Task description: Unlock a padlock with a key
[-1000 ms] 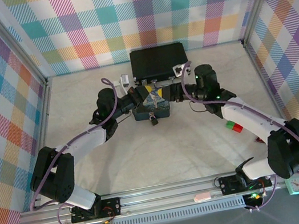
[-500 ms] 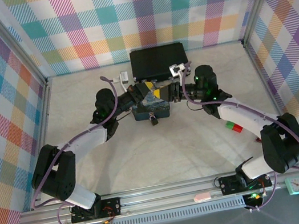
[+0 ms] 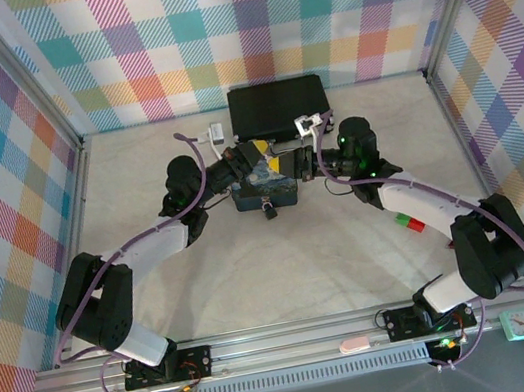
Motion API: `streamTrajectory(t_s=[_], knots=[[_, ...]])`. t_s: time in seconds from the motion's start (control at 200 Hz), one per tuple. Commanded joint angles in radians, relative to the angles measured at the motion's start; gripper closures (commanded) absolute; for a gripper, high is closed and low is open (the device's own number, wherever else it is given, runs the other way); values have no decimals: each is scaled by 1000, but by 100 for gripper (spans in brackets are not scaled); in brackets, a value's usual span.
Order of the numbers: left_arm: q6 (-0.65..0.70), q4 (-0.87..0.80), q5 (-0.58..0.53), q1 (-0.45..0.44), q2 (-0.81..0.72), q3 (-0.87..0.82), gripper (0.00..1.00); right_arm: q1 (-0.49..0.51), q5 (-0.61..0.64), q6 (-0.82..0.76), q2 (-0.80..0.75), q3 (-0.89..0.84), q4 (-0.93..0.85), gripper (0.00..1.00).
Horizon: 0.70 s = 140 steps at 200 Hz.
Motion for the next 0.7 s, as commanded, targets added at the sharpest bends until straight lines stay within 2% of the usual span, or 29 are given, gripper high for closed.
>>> streamTrajectory(t_s=[0.0, 0.12, 0.21, 0.225, 0.305, 0.33, 0.355, 0.445, 0.55, 0.695], knots=[[-17, 76, 18, -25, 15, 4, 100, 11, 0, 19, 19, -11, 73, 82], [-32, 91, 10, -27, 14, -11, 100, 12, 9, 14, 21, -15, 85, 91], [-31, 73, -3, -27, 4, -15, 99, 11, 24, -36, 9, -8, 31, 100], [-29, 64, -7, -26, 3, -14, 95, 11, 28, -49, 5, -3, 12, 100], [-18, -13, -43, -12, -23, -16, 54, 12, 65, -143, -17, 17, -106, 100], [-14, -39, -63, -6, -33, -19, 45, 13, 80, -178, -25, 24, -147, 100], [-9, -78, -80, 2, -45, -19, 40, 14, 96, -212, -34, 31, -187, 100], [8, -244, -137, 24, -83, 3, 38, 23, 177, -330, -50, 79, -359, 100], [34, -462, -153, 25, -91, 64, 38, 39, 285, -436, -36, 156, -543, 100], [-22, -508, -158, 23, -79, 80, 41, 110, 483, -605, -22, 205, -636, 100]])
